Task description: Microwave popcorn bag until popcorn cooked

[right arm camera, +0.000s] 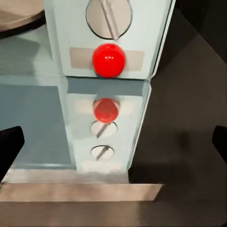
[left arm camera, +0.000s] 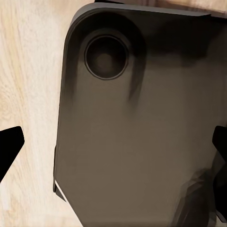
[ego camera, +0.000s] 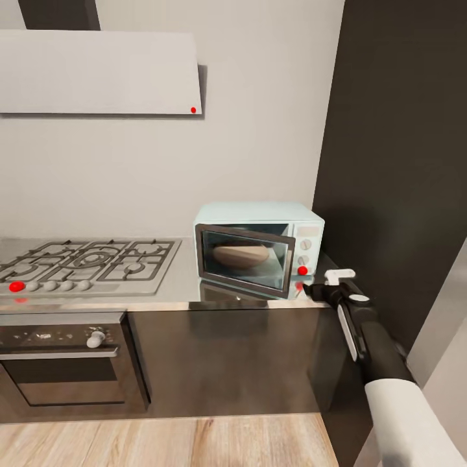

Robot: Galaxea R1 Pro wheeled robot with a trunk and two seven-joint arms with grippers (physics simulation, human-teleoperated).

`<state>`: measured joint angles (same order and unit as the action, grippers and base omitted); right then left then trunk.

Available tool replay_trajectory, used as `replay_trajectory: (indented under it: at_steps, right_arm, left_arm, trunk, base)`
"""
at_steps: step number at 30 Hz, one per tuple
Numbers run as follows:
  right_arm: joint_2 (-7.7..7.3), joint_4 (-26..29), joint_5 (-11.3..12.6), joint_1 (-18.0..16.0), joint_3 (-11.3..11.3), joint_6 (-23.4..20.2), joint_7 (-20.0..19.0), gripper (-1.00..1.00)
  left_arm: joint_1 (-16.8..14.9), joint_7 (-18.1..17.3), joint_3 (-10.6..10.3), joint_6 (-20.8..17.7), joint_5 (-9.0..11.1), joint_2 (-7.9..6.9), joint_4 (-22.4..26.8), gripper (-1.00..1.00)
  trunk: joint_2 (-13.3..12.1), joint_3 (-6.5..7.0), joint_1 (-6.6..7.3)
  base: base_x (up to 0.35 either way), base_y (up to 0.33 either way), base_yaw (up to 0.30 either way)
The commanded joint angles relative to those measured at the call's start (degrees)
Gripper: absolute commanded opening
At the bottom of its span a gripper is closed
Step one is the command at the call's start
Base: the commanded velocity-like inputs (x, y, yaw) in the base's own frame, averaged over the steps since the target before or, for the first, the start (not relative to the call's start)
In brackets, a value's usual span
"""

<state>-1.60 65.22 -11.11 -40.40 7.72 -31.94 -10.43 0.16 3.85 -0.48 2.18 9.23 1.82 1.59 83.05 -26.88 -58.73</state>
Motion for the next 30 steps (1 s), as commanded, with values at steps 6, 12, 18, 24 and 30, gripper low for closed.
replay_trajectory:
  at_steps: [6, 12, 18, 24, 30]
  right_arm:
    - [0.1, -1.29, 0.43, -0.64, 0.03, 1.58, -0.04, 1.0]
    - [0.1, -1.4, 0.45, -0.65, -0.03, 1.69, -0.03, 1.0]
    - [0.1, -1.41, 0.31, -0.65, -0.33, 1.58, -1.2, 1.0]
    - [0.18, -1.32, 0.3, -0.65, -0.31, 1.45, -8.53, 1.0]
    - [0.19, -1.32, 0.38, -0.65, -0.27, 1.49, -12.52, 1.0]
  left_arm:
    - [0.02, 0.1, -0.13, -0.05, 0.44, -0.05, 0.08, 1.0]
    - [0.02, 0.1, -0.14, -0.13, 0.61, -0.02, 0.08, 1.0]
    - [0.02, 0.1, -0.14, -0.08, 0.61, -0.04, 0.08, 1.0]
    - [0.02, 0.1, -0.14, -0.07, 0.61, -0.05, 0.08, 1.0]
    - [0.02, 0.1, -0.14, -0.08, 0.61, -0.03, 0.08, 1.0]
  trunk:
    - [0.03, -0.05, 0.0]
    - [0.03, -0.05, 0.0]
    - [0.03, -0.05, 0.0]
    - [0.03, -0.05, 0.0]
    - [0.03, -0.05, 0.0]
  base:
    - [0.109, 0.0, 0.0]
    - [0.237, 0.0, 0.0]
    - [0.028, 0.0, 0.0]
    - [0.0, 0.0, 0.0]
    - [0.0, 0.0, 0.0]
